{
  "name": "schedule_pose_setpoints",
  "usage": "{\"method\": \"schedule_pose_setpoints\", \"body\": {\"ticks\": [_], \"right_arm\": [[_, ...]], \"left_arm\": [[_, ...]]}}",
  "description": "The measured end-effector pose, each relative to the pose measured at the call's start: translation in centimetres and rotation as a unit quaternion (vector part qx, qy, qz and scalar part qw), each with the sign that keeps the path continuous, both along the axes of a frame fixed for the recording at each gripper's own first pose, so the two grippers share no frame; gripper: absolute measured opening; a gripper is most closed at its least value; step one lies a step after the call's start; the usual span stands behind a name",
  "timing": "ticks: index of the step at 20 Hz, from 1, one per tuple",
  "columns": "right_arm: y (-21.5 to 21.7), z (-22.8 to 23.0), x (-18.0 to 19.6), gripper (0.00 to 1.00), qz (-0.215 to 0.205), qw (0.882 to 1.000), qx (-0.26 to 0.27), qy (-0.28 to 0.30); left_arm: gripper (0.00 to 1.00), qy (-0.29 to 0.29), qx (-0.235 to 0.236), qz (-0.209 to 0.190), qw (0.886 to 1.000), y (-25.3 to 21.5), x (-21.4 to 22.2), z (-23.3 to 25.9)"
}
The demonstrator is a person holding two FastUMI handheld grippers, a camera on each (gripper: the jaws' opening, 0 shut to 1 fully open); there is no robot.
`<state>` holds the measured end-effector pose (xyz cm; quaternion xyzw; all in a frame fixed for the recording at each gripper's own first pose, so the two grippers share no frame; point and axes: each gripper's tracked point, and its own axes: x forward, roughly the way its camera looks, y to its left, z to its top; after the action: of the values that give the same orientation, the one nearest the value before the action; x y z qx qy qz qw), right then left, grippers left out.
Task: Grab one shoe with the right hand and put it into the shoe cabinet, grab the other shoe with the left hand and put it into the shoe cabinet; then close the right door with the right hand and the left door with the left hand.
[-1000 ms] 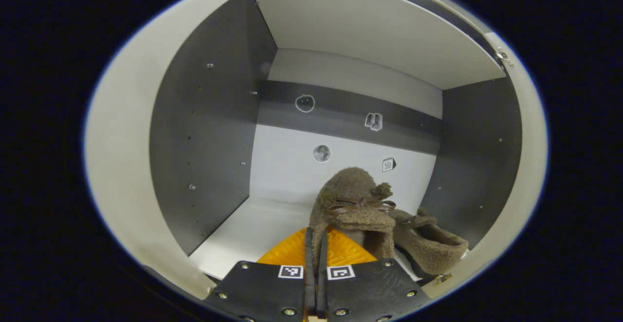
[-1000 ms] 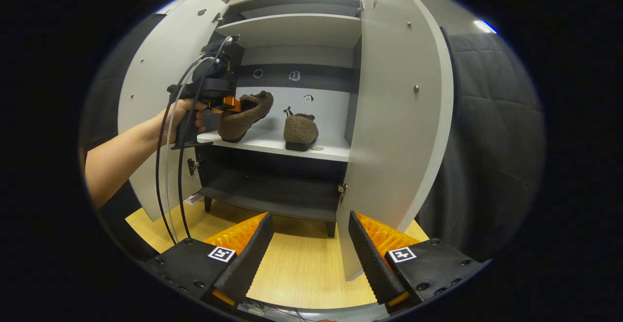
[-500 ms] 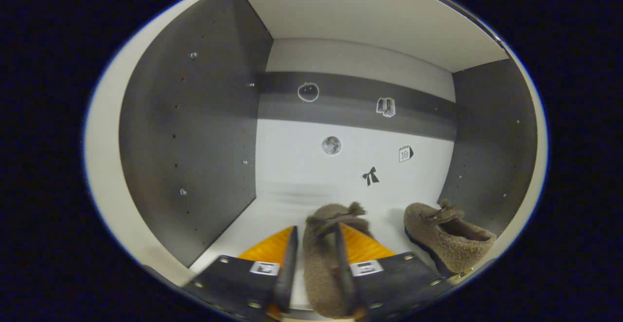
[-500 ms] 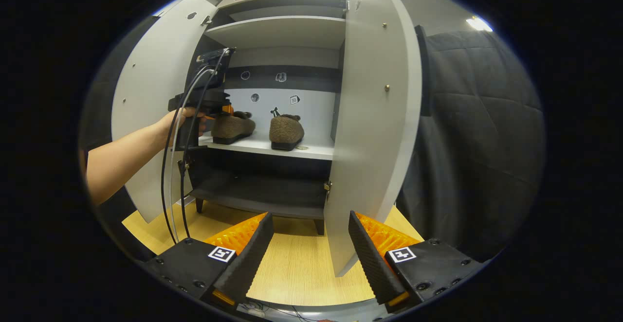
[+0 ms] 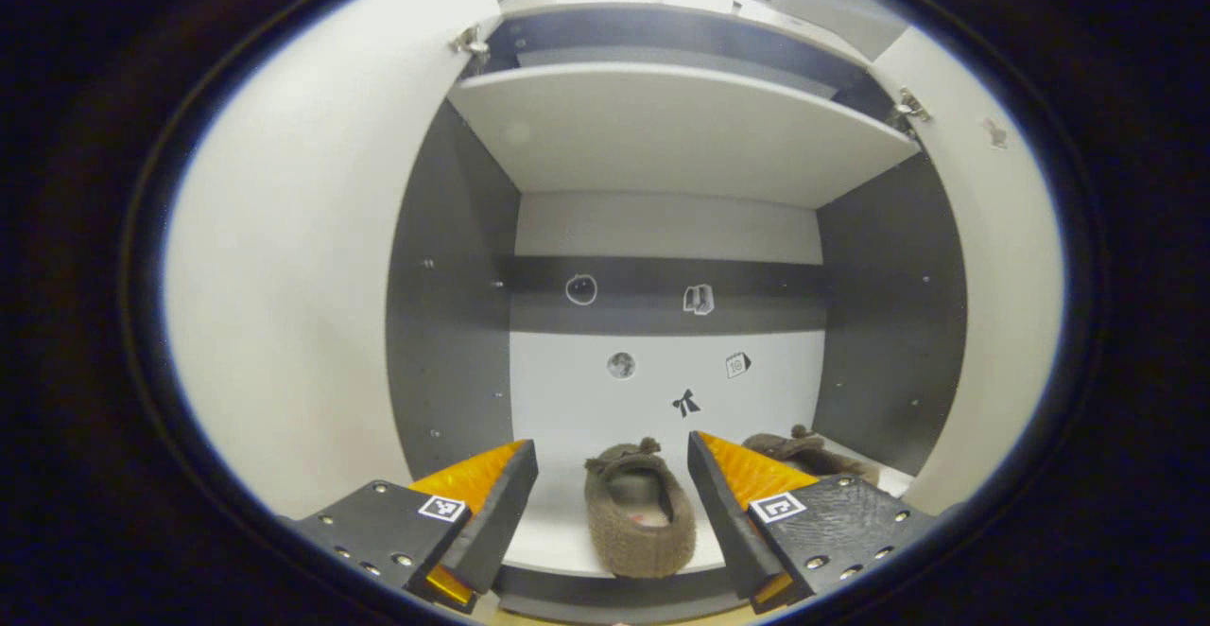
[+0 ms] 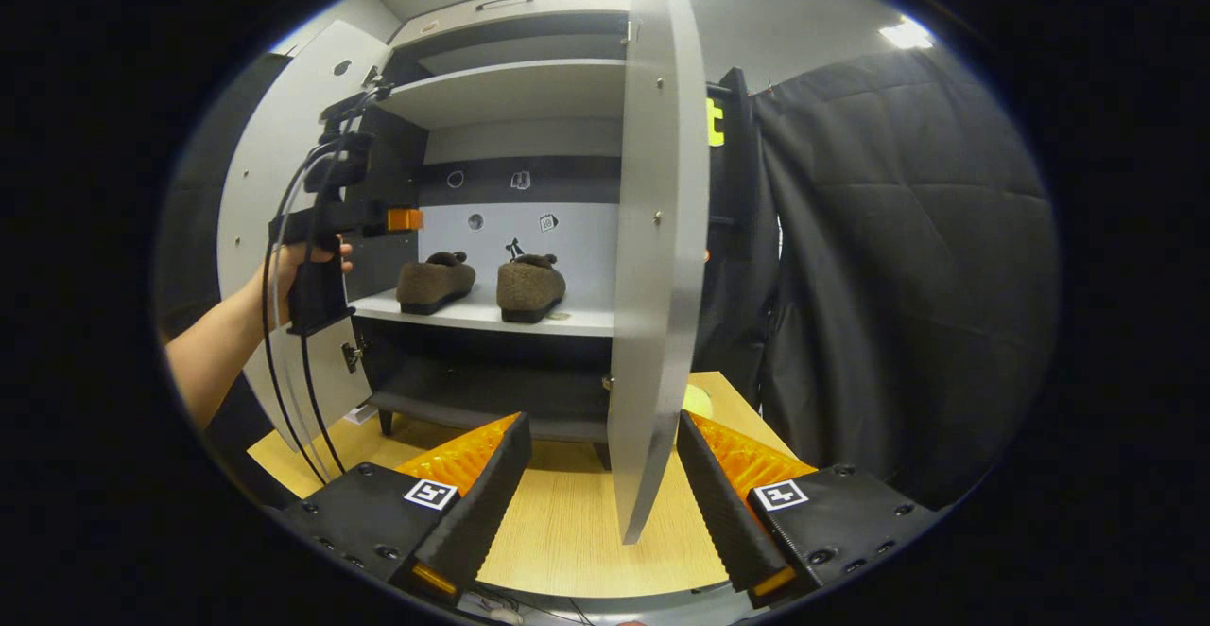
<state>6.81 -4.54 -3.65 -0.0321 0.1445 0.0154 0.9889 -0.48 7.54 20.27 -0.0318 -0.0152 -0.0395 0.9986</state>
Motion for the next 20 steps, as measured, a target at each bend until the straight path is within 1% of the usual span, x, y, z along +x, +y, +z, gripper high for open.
{"method": "schedule_pose_setpoints", "body": {"ticks": [5,6,7,10,11,14,15,19,20], "right_arm": [[-3.0,2.1,-1.0,0.98,-0.003,1.0,0.012,-0.017],[-3.9,2.5,-1.2,0.98,-0.005,1.0,0.013,-0.02],[-4.7,2.9,-1.3,0.98,-0.006,1.0,0.016,-0.023],[-6.7,4.2,-1.3,0.98,-0.008,0.999,0.03,-0.033],[-7.5,4.7,-1.3,0.98,-0.01,0.999,0.032,-0.04],[-10.1,6.0,-1.0,0.98,-0.015,0.998,0.027,-0.057],[-10.9,6.4,-0.7,0.98,-0.018,0.998,0.024,-0.062],[-13.2,7.9,1.0,0.98,-0.041,0.996,0.024,-0.074],[-13.6,8.5,1.5,0.98,-0.048,0.995,0.023,-0.079]], "left_arm": [[0.96,0.002,0.023,-0.009,1.0,-1.0,-6.7,0.3],[0.92,0.004,0.027,-0.008,1.0,-1.1,-7.8,0.3],[0.92,0.005,0.03,-0.008,0.999,-1.3,-9.2,0.0],[0.92,0.013,0.03,-0.001,0.999,-1.2,-12.7,-0.7],[0.96,0.015,0.029,0.003,0.999,-1.1,-13.9,-1.0],[0.95,0.032,0.034,0.017,0.999,-0.2,-17.1,-2.5],[0.92,0.037,0.039,0.021,0.998,0.2,-18.1,-2.8],[0.92,0.056,0.046,0.041,0.997,2.2,-21.9,-3.9],[0.95,0.059,0.045,0.046,0.996,2.8,-22.7,-3.7]]}}
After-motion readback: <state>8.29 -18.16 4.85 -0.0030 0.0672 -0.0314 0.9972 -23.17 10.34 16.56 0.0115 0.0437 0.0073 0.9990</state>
